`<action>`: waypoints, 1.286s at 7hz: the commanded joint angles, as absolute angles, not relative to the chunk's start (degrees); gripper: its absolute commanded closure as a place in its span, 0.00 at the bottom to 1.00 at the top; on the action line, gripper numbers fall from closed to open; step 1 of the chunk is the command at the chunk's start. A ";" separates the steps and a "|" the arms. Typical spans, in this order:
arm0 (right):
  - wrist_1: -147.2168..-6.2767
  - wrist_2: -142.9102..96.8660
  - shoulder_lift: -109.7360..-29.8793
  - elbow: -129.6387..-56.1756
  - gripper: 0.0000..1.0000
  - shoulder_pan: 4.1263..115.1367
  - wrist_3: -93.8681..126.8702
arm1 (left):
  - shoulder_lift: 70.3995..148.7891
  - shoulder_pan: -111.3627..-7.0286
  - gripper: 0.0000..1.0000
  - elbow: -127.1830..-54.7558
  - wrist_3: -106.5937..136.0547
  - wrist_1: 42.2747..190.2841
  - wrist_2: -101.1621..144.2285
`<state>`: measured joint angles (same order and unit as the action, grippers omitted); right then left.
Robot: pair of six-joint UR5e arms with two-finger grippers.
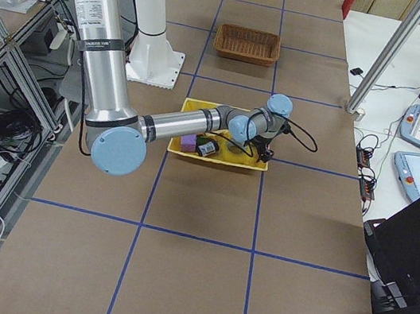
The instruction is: Move tape to another basket
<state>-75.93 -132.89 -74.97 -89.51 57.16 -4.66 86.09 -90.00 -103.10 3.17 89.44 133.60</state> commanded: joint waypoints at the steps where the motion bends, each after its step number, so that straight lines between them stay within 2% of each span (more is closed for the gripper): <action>1: -75.94 -132.98 -74.97 -89.12 0.32 56.95 -4.57 | 86.05 -90.00 0.01 -103.10 3.16 89.47 133.59; 7: -75.85 -134.65 -75.41 -89.65 0.27 57.04 -4.66 | 86.04 -90.00 0.01 -103.18 3.43 89.47 133.59; 8: -75.94 -134.56 -75.76 -89.74 0.30 56.95 -4.66 | 86.04 -90.00 0.01 -103.36 3.43 89.47 133.59; 9: -75.94 -134.47 -75.76 -89.48 0.39 56.61 -4.66 | 86.13 -90.00 0.01 -103.36 3.43 89.47 133.59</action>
<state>-75.91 -134.56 -75.64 -89.68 56.90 -4.66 86.06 -90.00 -103.28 3.40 89.47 133.59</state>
